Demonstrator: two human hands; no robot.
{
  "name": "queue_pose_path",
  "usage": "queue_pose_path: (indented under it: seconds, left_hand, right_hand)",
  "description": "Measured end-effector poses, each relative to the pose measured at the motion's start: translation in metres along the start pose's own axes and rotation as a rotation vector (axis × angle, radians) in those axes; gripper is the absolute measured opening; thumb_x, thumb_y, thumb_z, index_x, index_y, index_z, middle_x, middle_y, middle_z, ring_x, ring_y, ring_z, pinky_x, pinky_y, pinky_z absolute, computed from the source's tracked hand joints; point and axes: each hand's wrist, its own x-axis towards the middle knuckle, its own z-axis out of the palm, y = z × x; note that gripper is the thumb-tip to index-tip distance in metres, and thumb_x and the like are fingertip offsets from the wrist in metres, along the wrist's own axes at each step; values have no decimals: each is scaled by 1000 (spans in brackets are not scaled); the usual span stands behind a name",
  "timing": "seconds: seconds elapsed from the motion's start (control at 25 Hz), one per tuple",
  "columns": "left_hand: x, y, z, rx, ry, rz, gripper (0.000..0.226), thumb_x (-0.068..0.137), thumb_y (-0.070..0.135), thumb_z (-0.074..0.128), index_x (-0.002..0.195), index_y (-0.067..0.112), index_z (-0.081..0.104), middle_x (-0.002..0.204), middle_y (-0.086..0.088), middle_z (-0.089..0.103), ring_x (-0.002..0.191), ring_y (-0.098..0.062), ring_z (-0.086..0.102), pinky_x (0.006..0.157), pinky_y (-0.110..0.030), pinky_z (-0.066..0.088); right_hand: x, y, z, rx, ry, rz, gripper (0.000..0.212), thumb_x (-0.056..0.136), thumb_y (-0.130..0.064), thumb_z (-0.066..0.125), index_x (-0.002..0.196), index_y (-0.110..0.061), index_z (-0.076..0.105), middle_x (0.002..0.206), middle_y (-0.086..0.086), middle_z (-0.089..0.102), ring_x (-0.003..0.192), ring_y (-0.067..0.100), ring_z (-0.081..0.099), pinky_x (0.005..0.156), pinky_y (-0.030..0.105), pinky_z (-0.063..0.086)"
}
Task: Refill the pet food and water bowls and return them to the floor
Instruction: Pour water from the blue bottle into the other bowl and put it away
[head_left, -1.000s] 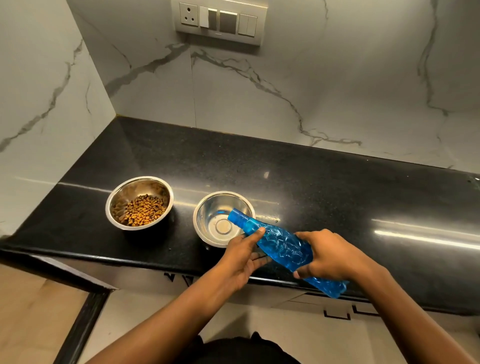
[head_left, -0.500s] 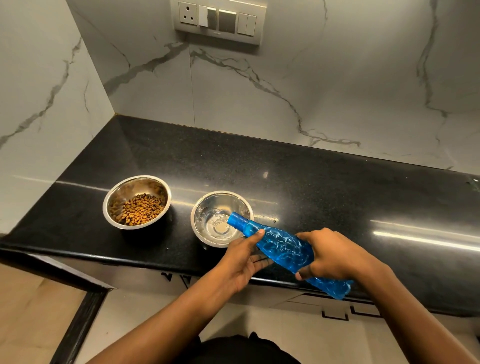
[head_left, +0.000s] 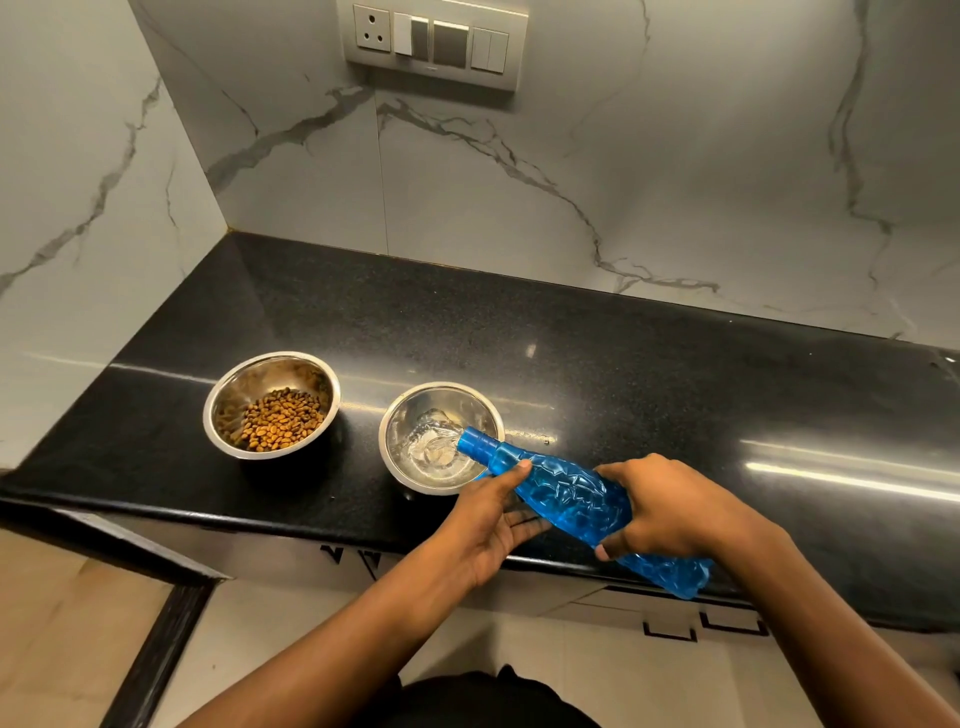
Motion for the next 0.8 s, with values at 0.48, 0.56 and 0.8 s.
queue_pose_path:
  seconds: [0.48, 0.56, 0.8]
  left_hand:
    - [-2, -2, 2, -6, 2, 9, 37, 101, 20, 70, 135, 7, 62, 129, -25, 73, 116, -41, 73, 82, -46, 68]
    - [-1, -2, 2, -9, 2, 8, 37, 101, 20, 70, 135, 7, 62, 128, -25, 73, 115, -41, 74, 82, -46, 68]
    - [-1, -2, 2, -16, 2, 2, 38, 101, 20, 71, 135, 7, 61, 129, -25, 73, 114, -40, 74, 79, -45, 68]
  right_hand:
    - [0, 3, -1, -9, 1, -1, 84, 62, -63, 92, 137, -38, 65, 116, -12, 77, 97, 6, 71, 87, 32, 62]
    - [0, 4, -1, -8, 1, -3, 85, 62, -63, 92, 138, -38, 64, 117, -12, 77, 97, 5, 71, 87, 31, 62]
    - [1, 6, 0, -6, 5, -1, 89, 63, -63, 92, 143, -37, 61, 121, -11, 77, 98, 6, 70, 87, 28, 60]
